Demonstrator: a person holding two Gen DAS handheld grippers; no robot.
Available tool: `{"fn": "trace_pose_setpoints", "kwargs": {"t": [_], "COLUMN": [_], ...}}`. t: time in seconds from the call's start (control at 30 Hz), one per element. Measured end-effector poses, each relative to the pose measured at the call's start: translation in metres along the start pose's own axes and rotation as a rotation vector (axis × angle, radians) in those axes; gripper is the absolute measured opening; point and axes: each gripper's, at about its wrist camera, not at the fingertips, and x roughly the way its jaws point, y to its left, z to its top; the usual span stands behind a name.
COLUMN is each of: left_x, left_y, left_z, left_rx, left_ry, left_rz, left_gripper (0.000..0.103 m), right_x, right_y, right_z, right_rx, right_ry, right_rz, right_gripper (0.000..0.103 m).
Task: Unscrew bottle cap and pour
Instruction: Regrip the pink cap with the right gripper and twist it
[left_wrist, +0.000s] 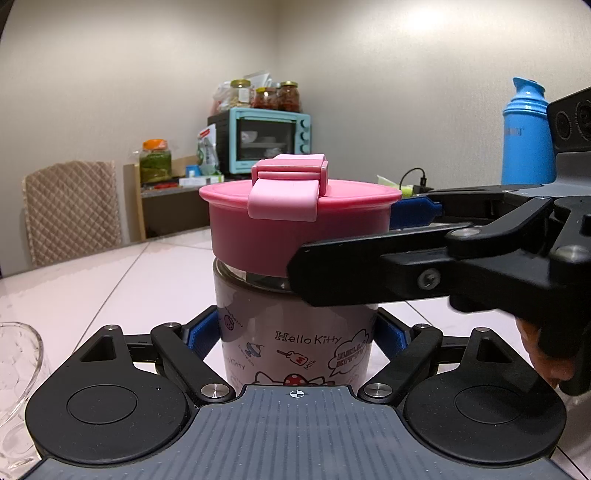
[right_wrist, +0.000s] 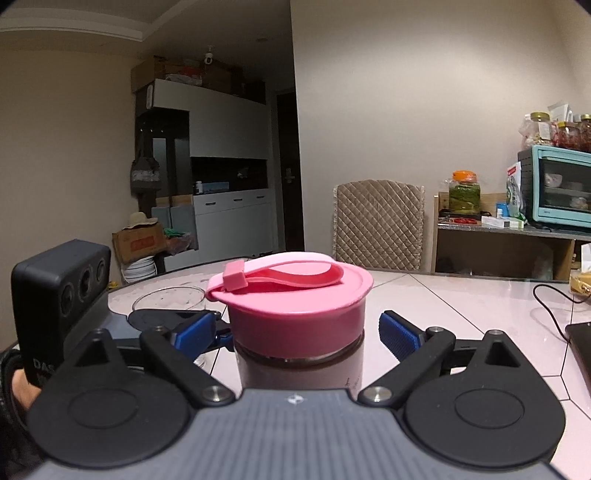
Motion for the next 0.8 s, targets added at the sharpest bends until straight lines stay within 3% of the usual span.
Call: {"fn": "trace_pose_setpoints", "kwargs": {"t": [0.5,0.8], "left_x": [0.000,0.000], "left_y": [0.001,0.002], "left_z": [0.000,0.000], "left_rx": [0.000,-0.001], "left_ry": [0.000,0.000], "left_rz": [0.000,-0.001], "left_gripper": [0.089,0.090], "right_x": [0.012,0.011], "right_y": [0.012,0.015], "right_z": [-0.001,-0.002], "right_rx": [0.044,0.029], "right_ry": [-0.014,-0.022], "right_rz": [-0.079,-0.074], "right_gripper": [0.095,0.086]}}
